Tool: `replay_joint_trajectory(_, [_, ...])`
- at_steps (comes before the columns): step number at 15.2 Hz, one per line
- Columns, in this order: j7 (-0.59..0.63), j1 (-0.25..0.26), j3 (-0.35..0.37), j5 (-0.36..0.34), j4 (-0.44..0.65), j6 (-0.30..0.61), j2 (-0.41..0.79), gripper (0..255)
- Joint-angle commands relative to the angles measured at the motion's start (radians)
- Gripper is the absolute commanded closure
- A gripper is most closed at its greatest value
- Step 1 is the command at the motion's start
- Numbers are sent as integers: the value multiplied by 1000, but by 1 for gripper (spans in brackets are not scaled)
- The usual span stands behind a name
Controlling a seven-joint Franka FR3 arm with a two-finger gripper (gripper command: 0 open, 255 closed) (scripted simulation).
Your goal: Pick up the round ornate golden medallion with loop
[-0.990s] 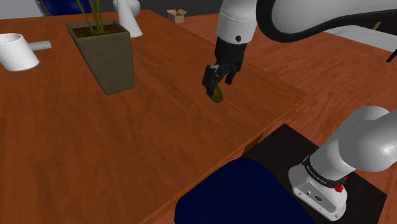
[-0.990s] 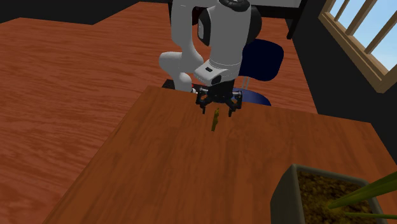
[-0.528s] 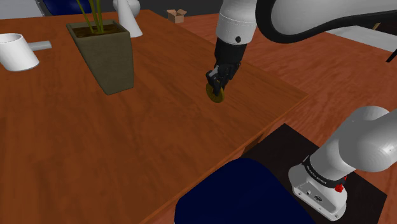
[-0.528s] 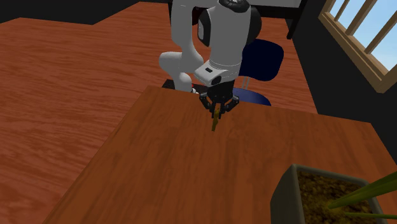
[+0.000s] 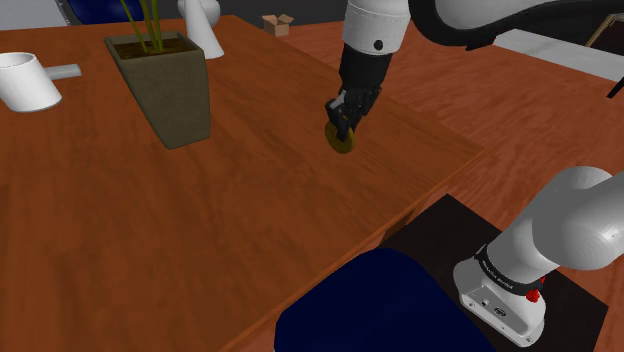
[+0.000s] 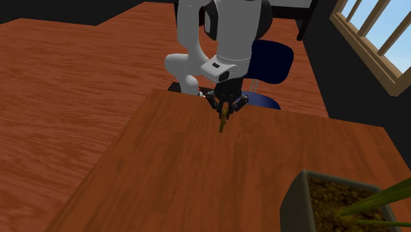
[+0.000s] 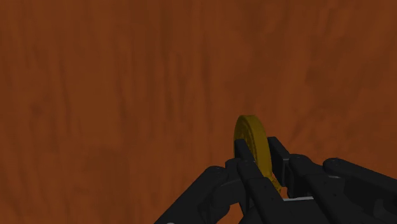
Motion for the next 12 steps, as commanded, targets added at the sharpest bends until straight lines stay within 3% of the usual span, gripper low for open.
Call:
replay_joint_trajectory(1, [2, 0, -1, -1, 27, -28, -1, 255])
replay_joint_trajectory(12, [3, -8, -11, -12, 161, -149, 12, 255])
